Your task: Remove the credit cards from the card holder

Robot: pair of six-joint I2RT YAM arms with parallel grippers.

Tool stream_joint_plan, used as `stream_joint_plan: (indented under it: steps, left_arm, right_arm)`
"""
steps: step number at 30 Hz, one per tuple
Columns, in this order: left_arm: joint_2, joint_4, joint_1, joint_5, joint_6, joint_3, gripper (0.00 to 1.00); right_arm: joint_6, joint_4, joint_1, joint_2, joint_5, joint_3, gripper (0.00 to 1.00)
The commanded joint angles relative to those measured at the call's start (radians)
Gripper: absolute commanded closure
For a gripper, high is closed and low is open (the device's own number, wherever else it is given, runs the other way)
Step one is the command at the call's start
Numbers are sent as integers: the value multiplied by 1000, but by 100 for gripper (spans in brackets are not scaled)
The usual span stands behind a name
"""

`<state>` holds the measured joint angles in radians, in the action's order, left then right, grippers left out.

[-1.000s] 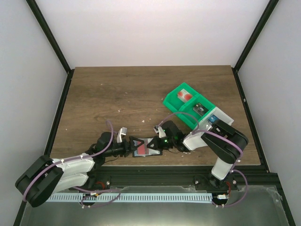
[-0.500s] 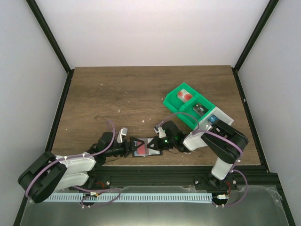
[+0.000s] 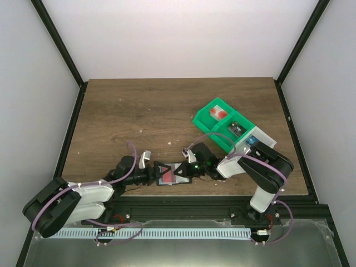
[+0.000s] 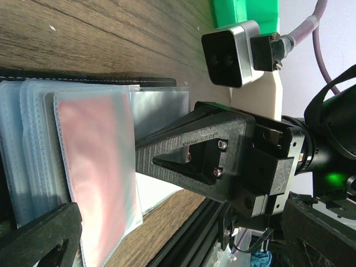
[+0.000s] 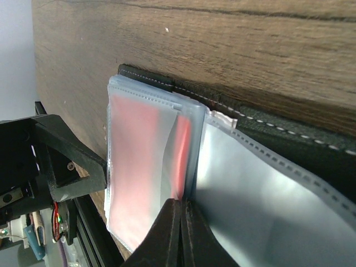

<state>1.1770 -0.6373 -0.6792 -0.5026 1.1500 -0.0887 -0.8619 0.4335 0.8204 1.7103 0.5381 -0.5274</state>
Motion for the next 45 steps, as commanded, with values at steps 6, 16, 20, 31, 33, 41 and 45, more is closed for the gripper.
stream_joint_plan:
  steps: [6,16,20,31,33,41,45]
  left_arm:
    - [-86,90,-8,33,-29,6,0]
    - [-38,18,-7,27,-25,33,0]
    - [3,-53,-8,18,-15,45,0]
    - [-15,-31,-16,-11,0,13,0]
    - [-34,-29,-26,-7,8,6,0]
    - [-69,32,-47,9,-1,-25,0]
    - [-99,108,-49,35,-15,-30,0]
  right_arm:
    - [-1,-105,17,44,4,37,100]
    - [-1,-100,17,51,7,30,99]
    - [-2,-99,16,54,12,24,100]
    - [6,-104,17,71,22,18,99]
    - [6,-107,18,65,19,18,98]
    - [2,-104,17,56,19,20,98]
    - [4,-106,18,53,16,24,98]
